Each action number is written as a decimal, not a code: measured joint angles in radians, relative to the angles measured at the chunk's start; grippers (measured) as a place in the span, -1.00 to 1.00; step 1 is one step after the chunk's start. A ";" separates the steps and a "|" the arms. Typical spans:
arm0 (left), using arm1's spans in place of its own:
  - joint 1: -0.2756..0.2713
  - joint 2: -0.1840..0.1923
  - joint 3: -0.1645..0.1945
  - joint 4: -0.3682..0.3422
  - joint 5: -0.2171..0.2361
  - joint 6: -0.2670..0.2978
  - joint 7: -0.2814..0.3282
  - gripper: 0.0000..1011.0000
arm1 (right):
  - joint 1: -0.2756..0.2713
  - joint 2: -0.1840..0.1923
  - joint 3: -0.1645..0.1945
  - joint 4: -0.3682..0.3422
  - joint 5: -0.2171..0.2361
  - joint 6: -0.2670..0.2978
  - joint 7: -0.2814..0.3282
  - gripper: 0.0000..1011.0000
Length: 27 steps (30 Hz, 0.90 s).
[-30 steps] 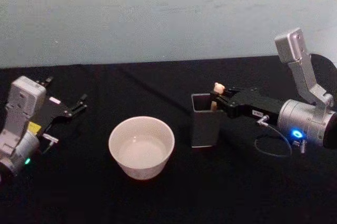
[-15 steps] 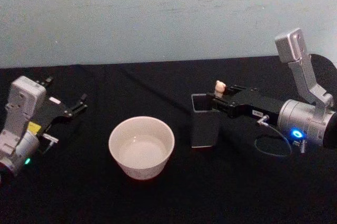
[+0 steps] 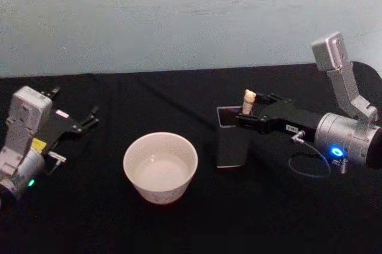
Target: Pick up the stirring spoon with one hand, stir inside the cup, then place it back in its original position.
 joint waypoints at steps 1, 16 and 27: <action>0.000 0.000 0.000 0.000 0.000 0.000 0.000 0.98 | 0.000 0.000 0.000 0.000 0.000 0.000 0.000 0.86; 0.000 0.000 0.000 0.000 0.000 0.000 0.000 0.98 | -0.030 -0.032 0.042 -0.029 -0.052 -0.092 -0.071 0.98; 0.000 0.000 0.000 0.000 0.000 0.000 0.000 0.98 | -0.064 -0.118 0.111 -0.007 -0.277 -0.337 -0.314 0.98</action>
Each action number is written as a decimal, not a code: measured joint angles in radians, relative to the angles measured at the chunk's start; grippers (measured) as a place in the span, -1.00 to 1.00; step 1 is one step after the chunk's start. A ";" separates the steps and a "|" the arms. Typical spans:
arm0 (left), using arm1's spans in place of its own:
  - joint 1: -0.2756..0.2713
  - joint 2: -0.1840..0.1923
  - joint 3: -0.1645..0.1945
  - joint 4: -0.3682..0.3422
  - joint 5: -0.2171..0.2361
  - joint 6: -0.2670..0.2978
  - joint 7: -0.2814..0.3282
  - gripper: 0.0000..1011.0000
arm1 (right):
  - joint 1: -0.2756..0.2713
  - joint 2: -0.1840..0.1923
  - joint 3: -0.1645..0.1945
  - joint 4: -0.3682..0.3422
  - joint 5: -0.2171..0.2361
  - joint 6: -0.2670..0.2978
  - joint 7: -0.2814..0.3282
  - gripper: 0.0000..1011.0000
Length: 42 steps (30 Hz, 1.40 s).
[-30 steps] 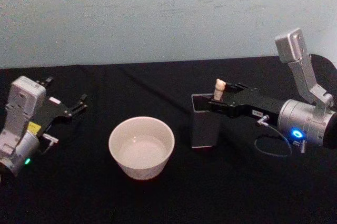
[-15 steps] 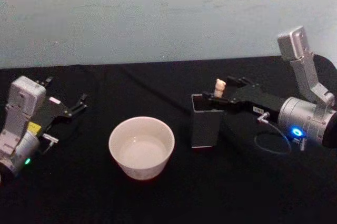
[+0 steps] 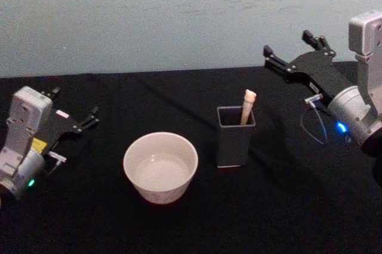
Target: Pick up the stirring spoon with one hand, stir inside the cup, then place it back in its original position.
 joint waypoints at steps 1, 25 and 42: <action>0.000 0.000 0.000 0.000 0.000 0.000 0.000 0.98 | -0.002 -0.004 0.000 0.013 -0.028 -0.010 -0.019 0.98; 0.000 0.000 0.000 0.000 0.000 0.000 0.000 0.98 | -0.052 -0.048 -0.030 0.186 -0.213 -0.001 -0.099 0.98; 0.000 0.000 0.000 0.000 0.000 0.000 0.000 0.98 | -0.053 -0.046 -0.033 0.182 -0.215 -0.003 -0.100 0.98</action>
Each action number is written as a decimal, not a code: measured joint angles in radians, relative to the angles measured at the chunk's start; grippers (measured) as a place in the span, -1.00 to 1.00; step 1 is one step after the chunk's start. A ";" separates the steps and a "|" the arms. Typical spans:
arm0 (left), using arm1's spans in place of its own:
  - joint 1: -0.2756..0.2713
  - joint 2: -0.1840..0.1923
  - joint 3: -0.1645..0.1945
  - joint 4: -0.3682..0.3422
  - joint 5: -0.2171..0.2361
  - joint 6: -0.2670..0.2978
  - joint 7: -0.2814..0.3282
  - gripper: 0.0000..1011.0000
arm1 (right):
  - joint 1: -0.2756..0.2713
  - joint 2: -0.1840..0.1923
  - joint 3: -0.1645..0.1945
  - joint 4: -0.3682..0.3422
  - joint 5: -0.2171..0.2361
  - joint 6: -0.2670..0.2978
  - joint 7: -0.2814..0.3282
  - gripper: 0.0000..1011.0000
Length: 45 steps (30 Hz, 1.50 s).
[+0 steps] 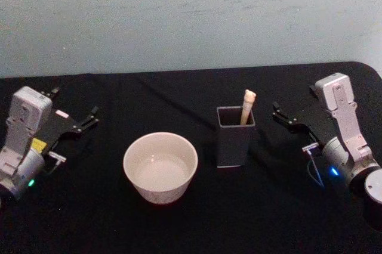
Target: Pick up the stirring spoon with one hand, stir inside the cup, then place it back in its original position.
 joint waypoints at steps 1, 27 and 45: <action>0.000 0.000 0.000 0.000 0.000 0.000 0.000 0.98 | 0.000 0.000 0.000 0.000 0.000 0.000 0.000 0.98; 0.000 0.000 0.000 0.000 0.000 0.000 0.000 0.98 | 0.000 0.001 -0.001 -0.002 0.000 -0.001 0.000 0.98; 0.000 0.000 0.000 0.000 0.000 0.000 0.000 0.98 | 0.000 0.001 -0.001 -0.002 0.000 -0.001 0.000 0.98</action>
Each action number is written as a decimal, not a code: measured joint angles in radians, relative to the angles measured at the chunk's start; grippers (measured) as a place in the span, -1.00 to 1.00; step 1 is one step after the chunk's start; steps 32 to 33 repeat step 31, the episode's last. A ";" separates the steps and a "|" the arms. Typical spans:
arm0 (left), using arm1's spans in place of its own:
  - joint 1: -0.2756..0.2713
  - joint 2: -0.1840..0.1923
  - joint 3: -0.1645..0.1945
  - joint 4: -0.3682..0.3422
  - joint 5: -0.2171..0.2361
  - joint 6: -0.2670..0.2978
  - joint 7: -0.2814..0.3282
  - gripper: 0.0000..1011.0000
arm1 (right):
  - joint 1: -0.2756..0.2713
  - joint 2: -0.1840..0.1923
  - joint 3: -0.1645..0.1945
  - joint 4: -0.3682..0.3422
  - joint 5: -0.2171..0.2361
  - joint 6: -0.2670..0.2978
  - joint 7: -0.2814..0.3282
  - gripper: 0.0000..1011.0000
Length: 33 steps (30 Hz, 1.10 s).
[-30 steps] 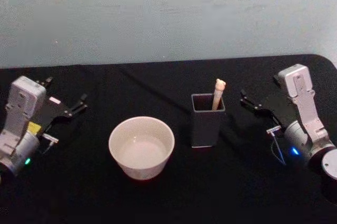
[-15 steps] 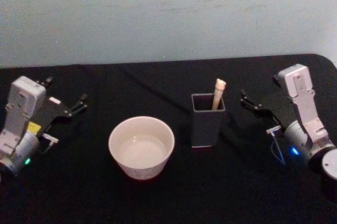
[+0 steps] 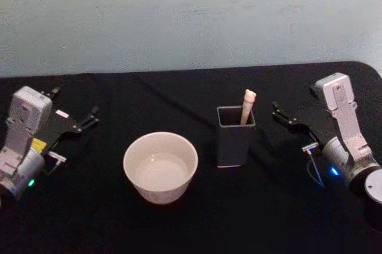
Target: Pick up the stirring spoon with one hand, stir inside the cup, then place it back in its original position.
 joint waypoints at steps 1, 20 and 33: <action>0.000 0.000 0.000 0.000 0.000 0.000 0.000 0.98 | 0.000 0.000 0.000 0.000 0.000 0.000 0.000 0.98; 0.000 0.000 0.000 0.000 0.000 0.000 0.000 0.98 | 0.000 0.000 0.000 0.000 0.000 0.000 0.000 0.98; 0.000 0.000 0.000 0.000 0.000 0.000 0.000 0.98 | 0.000 0.000 0.000 0.000 0.000 0.000 0.000 0.98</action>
